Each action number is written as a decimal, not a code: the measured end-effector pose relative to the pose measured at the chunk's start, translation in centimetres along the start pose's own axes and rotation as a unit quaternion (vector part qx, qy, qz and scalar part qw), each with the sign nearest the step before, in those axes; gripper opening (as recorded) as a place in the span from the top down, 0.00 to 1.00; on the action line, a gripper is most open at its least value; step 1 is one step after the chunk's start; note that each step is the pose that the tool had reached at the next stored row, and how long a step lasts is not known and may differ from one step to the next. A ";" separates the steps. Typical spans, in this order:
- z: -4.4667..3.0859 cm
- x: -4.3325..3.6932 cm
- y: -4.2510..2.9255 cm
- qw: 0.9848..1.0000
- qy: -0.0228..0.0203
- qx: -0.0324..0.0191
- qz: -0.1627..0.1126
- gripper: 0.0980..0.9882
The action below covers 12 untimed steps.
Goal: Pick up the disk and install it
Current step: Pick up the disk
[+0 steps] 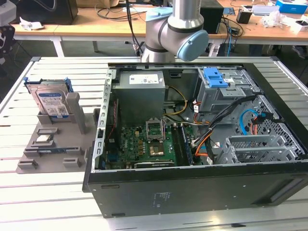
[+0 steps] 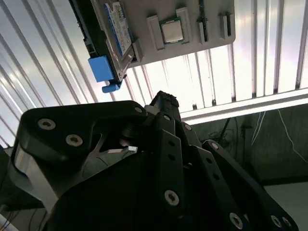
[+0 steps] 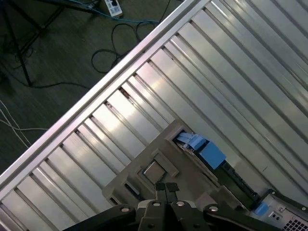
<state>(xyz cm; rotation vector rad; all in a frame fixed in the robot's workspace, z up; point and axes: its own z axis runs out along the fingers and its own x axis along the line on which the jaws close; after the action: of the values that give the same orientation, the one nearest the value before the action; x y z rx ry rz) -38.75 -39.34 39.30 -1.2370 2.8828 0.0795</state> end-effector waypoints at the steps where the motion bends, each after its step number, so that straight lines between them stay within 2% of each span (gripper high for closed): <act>1: 0.00 0.00 0.00 1.000 0.000 0.000 -0.007 1.00; 4: 0.00 0.00 0.00 0.999 0.002 -0.001 -0.044 1.00; 7: 0.00 0.00 0.00 0.998 0.003 -0.001 -0.064 1.00; 12: 0.00 0.00 0.00 0.994 0.005 -0.003 -0.109 1.00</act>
<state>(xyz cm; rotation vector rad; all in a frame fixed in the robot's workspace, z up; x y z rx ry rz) -38.75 -39.34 39.30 -1.5466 2.7356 0.0798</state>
